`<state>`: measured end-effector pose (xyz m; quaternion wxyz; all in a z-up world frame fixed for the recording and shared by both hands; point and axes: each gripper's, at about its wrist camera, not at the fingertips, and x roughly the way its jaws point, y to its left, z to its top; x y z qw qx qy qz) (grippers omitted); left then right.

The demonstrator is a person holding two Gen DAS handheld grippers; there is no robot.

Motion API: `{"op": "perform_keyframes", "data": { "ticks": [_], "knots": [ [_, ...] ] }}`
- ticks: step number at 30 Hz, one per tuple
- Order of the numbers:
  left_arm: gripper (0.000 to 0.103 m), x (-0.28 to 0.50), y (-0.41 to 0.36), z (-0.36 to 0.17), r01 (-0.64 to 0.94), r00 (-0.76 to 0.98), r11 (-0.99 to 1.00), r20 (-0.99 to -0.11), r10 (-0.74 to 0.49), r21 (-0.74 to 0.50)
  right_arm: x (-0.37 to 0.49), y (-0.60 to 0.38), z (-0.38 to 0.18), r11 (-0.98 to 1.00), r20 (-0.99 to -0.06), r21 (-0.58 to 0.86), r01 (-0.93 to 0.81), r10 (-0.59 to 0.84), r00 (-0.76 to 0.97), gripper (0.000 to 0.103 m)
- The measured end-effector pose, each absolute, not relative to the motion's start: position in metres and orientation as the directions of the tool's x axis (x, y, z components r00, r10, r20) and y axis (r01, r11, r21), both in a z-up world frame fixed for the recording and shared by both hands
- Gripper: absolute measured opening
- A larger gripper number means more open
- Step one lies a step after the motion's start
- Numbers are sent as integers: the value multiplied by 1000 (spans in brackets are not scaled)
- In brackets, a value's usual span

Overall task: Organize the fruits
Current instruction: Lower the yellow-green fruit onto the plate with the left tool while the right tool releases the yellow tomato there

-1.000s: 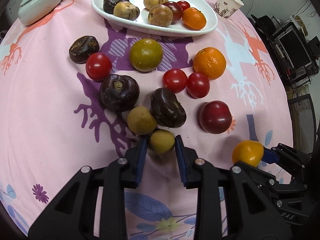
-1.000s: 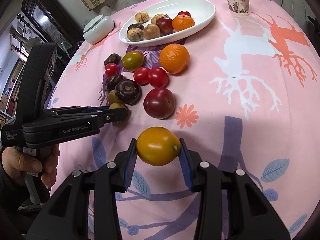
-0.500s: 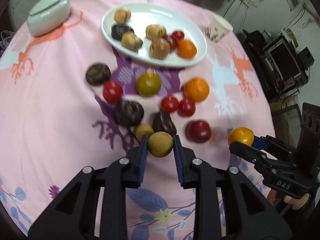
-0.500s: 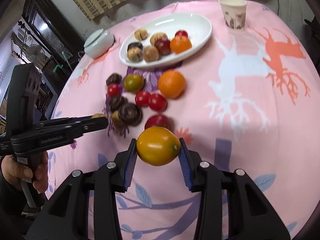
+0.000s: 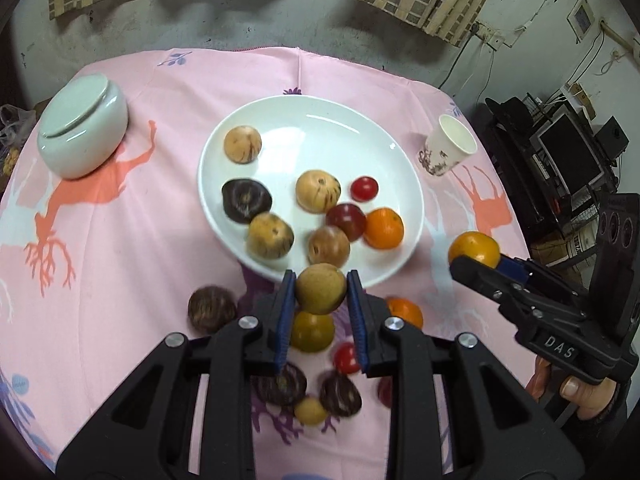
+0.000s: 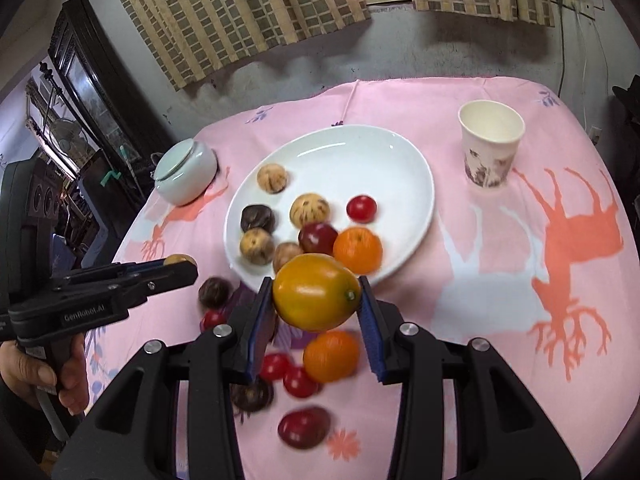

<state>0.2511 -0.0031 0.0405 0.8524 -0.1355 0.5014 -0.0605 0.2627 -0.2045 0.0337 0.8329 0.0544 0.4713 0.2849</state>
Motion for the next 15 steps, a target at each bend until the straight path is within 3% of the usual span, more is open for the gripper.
{"op": "perform_keyframes", "data": {
  "ticks": [13,15],
  "knots": [
    [26,313,-5,3,-67,456,955,-860,-228,-288,320,-171,-6,821,-760,450,-353,559,331,42],
    [31,313,-2,1,-98,459,951,-861,-218,-293,326,-170,-10,826,-765,466,-317,556,324,42]
  ]
}}
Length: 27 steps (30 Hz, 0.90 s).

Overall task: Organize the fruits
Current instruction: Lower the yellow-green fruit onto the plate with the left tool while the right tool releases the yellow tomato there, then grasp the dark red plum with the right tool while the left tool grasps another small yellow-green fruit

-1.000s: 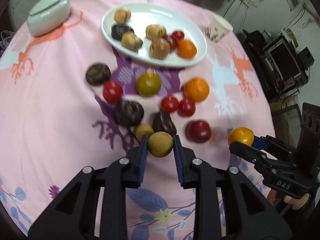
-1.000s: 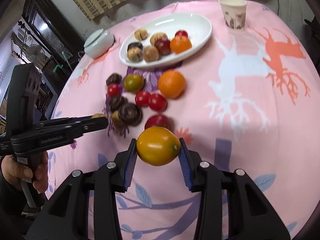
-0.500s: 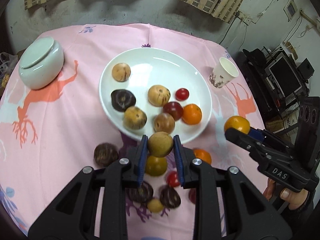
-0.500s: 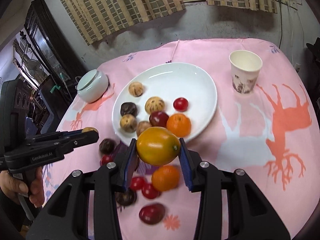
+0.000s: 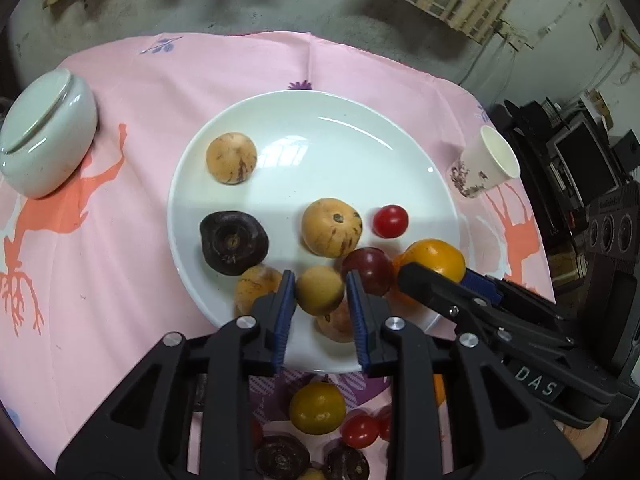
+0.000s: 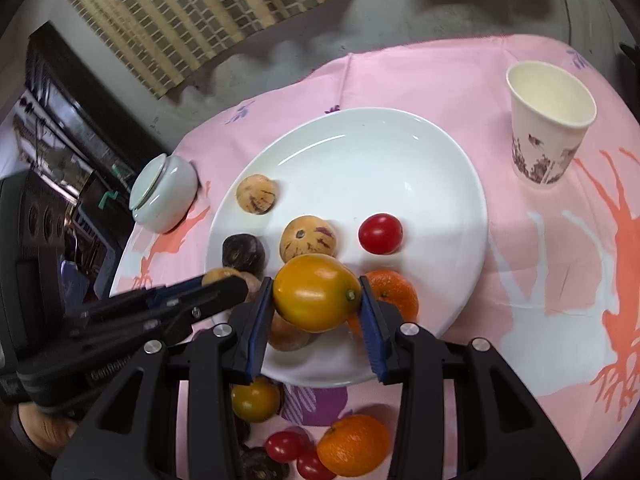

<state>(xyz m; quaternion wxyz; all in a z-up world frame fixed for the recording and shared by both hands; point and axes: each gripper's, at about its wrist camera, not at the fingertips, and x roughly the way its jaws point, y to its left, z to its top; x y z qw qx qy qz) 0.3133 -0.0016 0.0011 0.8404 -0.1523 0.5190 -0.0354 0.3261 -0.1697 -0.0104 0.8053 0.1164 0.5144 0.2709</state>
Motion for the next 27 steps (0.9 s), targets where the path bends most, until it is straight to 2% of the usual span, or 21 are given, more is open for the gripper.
{"op": "perform_keyframes", "data": {
  "ticks": [2,4,5,6,13,15,18,27],
  "knots": [
    [53,312,5,0,-148,456,945,-868,-196,-291,329,-171,-14,825,-766,491,-279,562,313,44],
    [65,307,16,2,-188,468,934,-864,-187,-304,328,-177,-12,822,-753,509,-255,569,330,51],
    [66,304,19,4,-197,478,927,-857,-194,-320,327,-179,-11,825,-752,508,-249,565,339,67],
    [67,301,23,6,-204,482,920,-852,-204,-335,325,-182,-8,830,-750,502,-243,557,356,69],
    [76,269,29,19,-213,497,921,-848,-185,-326,306,-200,4,830,-745,499,-250,558,366,69],
    [80,255,32,16,-230,484,916,-855,-185,-329,296,-212,3,837,-751,497,-229,547,370,72],
    [81,230,35,9,-261,473,897,-857,-203,-356,282,-232,0,846,-759,500,-187,532,374,77],
    [85,167,29,-16,-299,398,899,-898,-187,-320,219,-258,-26,863,-812,484,-149,506,292,77]
  ]
}}
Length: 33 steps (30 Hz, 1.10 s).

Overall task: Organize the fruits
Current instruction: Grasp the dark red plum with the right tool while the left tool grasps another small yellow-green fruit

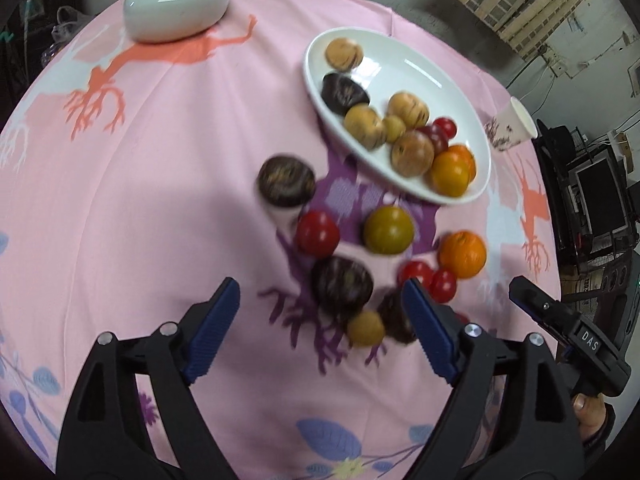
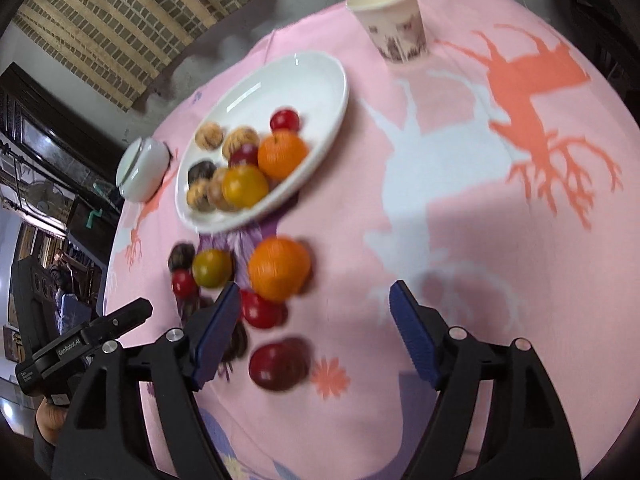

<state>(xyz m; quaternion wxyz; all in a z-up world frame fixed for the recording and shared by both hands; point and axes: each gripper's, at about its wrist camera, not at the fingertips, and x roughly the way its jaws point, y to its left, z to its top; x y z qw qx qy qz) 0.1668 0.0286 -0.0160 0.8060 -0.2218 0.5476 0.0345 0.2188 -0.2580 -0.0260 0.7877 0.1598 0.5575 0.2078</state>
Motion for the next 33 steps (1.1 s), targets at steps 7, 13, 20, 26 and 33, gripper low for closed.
{"op": "perform_keyframes", "data": {
  "ticks": [7,13,20,26,33],
  "knots": [
    [85,144,21,-24,-292,355,912,-918,-176,-287,187,-247,-35,860,-822,477,-181,509,256,77],
    [86,138,17,-26,-284,345,915,-921,-182,-287,175,-233,-34,861,-831,457,-225,503,238,77],
    [88,136,21,-27,-292,334,915,-926,-176,-279,165,-215,-35,878,-863,354,-322,439,248,77],
    [88,133,27,-32,-311,321,911,-932,-168,-272,165,-187,-38,841,-869,292,-456,432,240,73],
    [88,134,19,-31,-276,327,923,-929,-172,-268,175,-172,-53,837,-907,211,-505,360,218,40]
  ]
}}
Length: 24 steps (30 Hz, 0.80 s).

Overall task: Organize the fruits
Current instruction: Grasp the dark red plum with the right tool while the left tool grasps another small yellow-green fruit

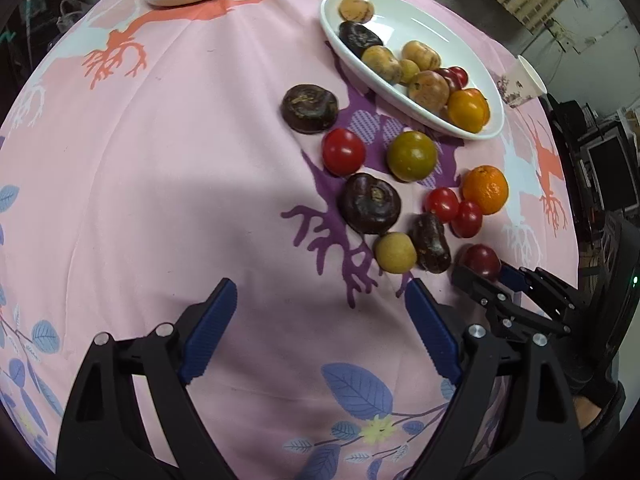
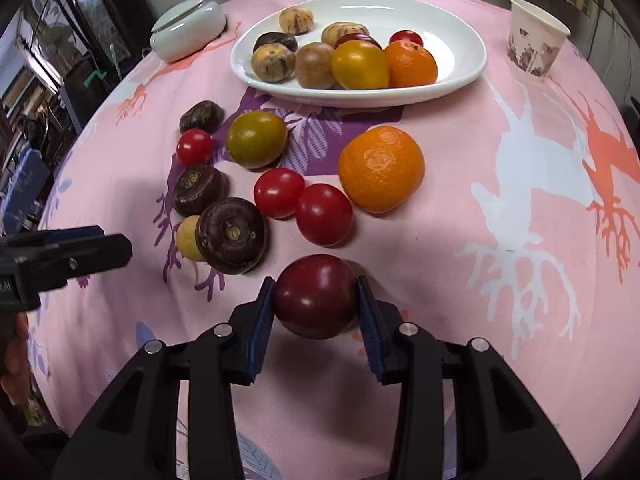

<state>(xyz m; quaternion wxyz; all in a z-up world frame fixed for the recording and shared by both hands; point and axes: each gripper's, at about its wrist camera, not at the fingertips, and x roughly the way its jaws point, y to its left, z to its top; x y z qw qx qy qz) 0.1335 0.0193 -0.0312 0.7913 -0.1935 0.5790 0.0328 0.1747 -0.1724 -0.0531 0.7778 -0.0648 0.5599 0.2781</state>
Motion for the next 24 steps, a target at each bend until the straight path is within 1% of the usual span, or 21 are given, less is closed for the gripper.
{"op": "perform_keyframes", "data": {
  "ticks": [7,12,15,16,17,20,24],
  "knots": [
    [88,146,-11,-33,-167,325,954,-927,-187,-251,169,-210,-52,851,-881,331,-407,433,188,40],
    [83,154,-22,-43,-131,303,965,-936,-181,-229,161,-231,-47,850,-867,379,-367,465,181,40],
    [63,158,-26,-50,-115,292,968,-939,-183,-224,160,-236,-45,847,-860,393,-358,476,182,40],
    [49,160,-27,-52,-116,286,966,-939,-190,-230,159,-237,-44,846,-859,396,-358,479,182,40],
    [46,163,-27,-54,-121,285,967,-941,-183,-225,159,-236,-44,844,-857,399,-359,482,181,40],
    [48,168,-29,-53,-123,292,970,-942,-168,-212,160,-235,-42,838,-853,404,-366,490,181,40],
    [46,173,-35,-52,-127,294,974,-945,-143,-187,160,-228,-41,829,-850,409,-380,498,173,40]
  ]
}}
